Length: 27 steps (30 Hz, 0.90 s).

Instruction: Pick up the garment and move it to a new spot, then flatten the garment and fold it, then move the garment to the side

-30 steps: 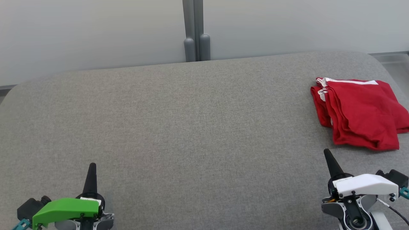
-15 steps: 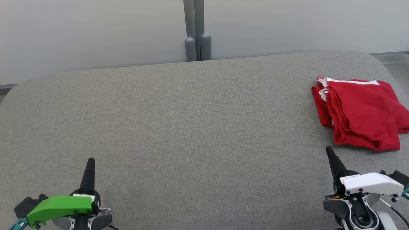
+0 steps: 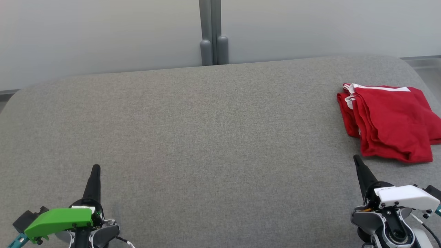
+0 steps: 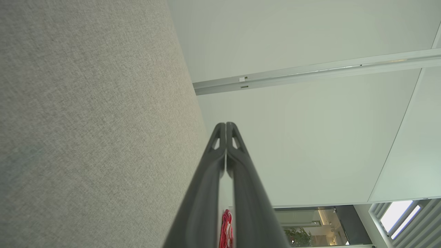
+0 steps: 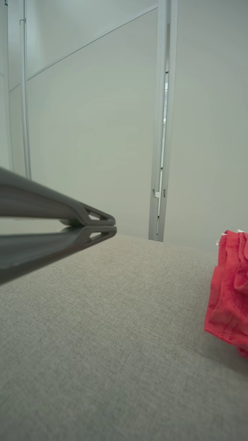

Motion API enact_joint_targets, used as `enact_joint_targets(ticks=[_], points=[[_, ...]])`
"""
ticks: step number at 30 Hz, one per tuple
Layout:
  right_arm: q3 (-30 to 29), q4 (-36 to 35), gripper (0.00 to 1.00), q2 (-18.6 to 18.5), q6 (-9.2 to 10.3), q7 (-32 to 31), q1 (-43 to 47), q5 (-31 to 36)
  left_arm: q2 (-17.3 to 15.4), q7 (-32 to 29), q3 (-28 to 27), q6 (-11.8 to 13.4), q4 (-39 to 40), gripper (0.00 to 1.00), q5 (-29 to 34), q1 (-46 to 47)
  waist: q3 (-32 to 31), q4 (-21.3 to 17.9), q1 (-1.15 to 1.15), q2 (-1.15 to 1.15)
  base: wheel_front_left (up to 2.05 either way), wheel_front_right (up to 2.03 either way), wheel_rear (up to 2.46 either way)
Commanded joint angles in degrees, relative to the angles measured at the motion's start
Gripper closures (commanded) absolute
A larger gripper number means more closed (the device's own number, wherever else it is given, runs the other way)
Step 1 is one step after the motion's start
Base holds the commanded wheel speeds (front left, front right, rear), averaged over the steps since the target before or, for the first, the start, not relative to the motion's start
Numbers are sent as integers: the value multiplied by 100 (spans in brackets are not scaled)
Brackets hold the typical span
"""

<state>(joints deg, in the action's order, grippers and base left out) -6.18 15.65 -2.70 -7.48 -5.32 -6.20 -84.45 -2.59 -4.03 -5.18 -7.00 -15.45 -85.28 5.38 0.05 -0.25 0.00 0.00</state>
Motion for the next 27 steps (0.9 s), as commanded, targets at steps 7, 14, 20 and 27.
enact_joint_targets(ticks=[7,14,20,27], points=[[-61,-85,100,-28,-3,-92,-69,-347,-44,-84,-42,-42,74,100,-329,124,5,9,0,0,0,0,0],[-103,-121,100,-29,-2,-171,-68,-630,-46,-159,-69,-64,116,100,-584,142,10,19,0,0,0,0,0],[-127,-142,100,-30,-2,-210,-64,-798,-47,-195,-82,-65,132,100,-724,155,13,25,0,0,0,0,0],[-125,-141,100,-30,-2,-210,-59,-797,-47,-195,-81,-63,130,100,-724,146,13,25,0,0,0,0,0]])
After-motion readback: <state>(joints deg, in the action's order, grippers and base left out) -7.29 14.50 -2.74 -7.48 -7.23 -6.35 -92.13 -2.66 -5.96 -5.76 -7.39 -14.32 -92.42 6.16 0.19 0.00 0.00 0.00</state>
